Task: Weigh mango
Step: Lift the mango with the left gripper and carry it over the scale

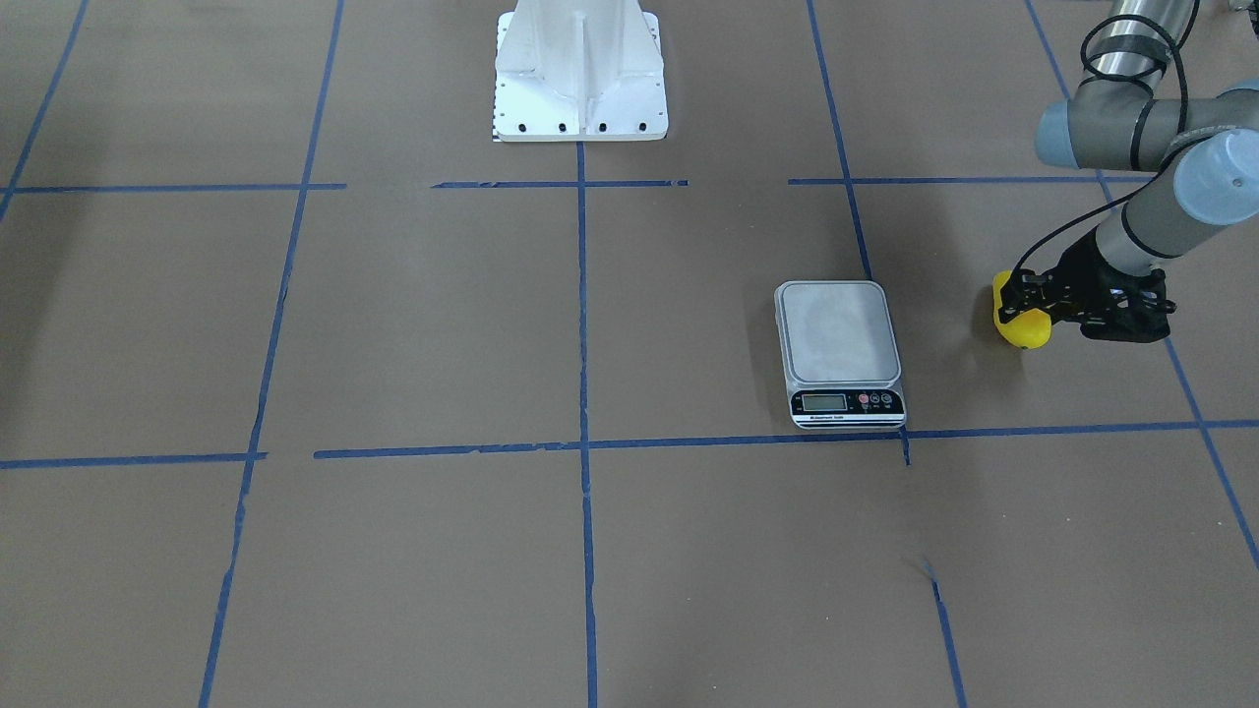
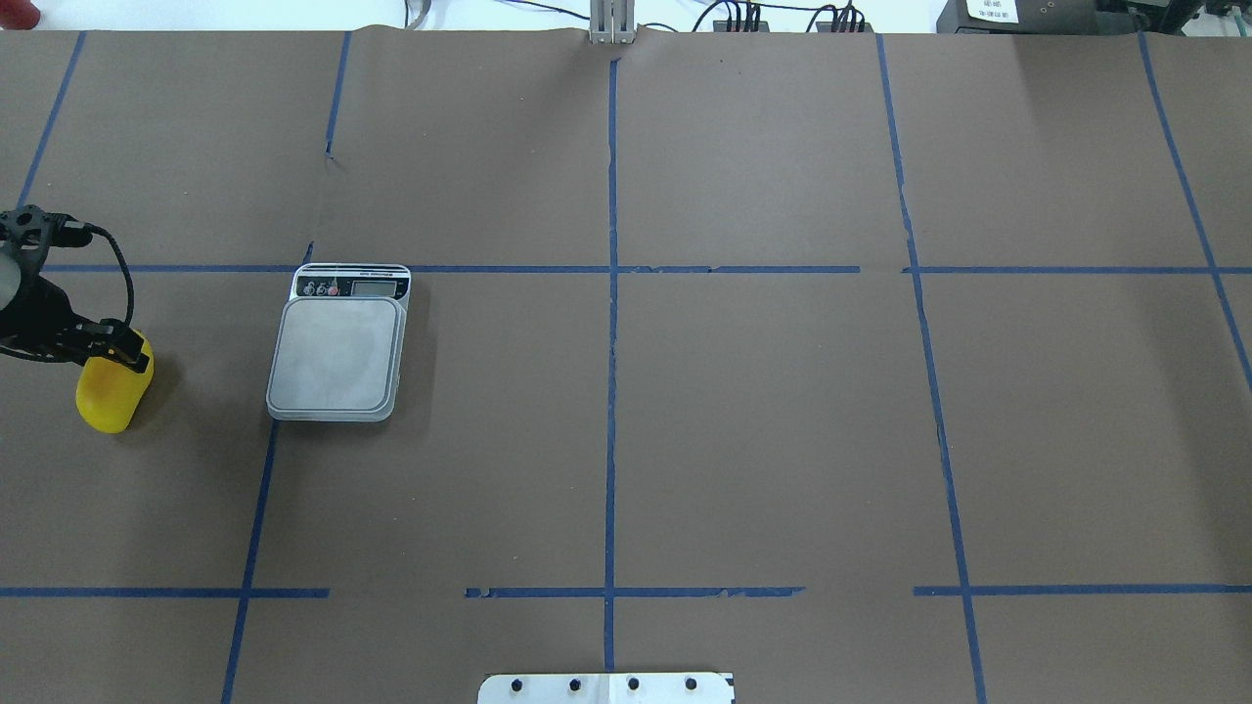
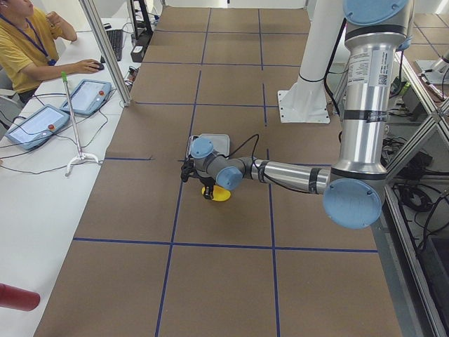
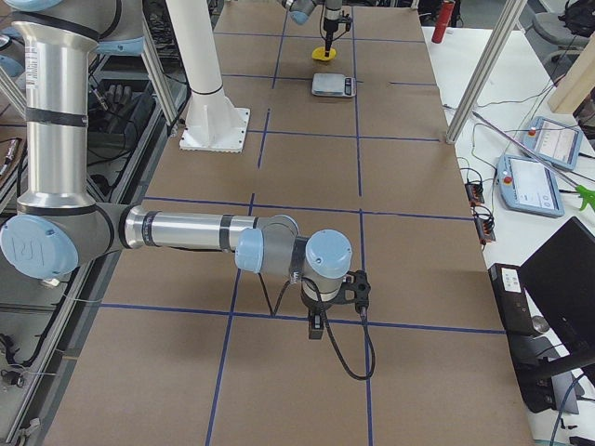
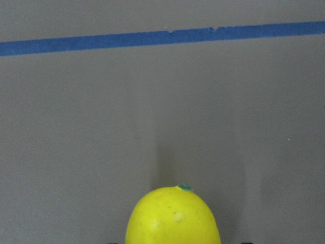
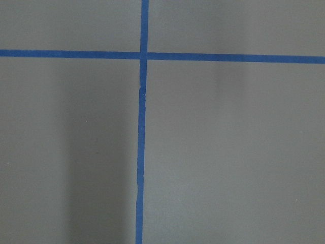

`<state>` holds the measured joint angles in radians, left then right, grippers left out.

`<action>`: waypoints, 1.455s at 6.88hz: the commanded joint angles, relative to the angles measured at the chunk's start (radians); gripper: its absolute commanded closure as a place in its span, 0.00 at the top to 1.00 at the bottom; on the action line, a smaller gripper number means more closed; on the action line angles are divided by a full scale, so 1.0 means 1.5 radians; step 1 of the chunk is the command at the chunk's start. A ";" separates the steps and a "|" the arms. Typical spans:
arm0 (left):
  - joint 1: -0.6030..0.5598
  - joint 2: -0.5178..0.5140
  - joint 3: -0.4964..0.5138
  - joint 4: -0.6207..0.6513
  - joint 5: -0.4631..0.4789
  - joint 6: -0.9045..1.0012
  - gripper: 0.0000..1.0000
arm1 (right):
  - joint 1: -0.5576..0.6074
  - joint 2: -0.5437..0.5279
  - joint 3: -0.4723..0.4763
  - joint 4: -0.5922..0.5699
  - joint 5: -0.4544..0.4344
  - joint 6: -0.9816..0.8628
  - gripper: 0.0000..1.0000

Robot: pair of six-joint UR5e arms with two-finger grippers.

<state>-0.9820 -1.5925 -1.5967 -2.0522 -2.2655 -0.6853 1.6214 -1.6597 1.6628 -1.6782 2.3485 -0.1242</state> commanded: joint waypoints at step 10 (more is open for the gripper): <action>0.101 -0.214 -0.025 0.059 0.014 -0.278 0.89 | 0.000 0.000 0.000 0.000 0.000 0.000 1.00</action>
<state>-0.8332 -1.9157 -1.6225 -1.9795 -2.2455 -1.1007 1.6214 -1.6598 1.6628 -1.6782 2.3485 -0.1242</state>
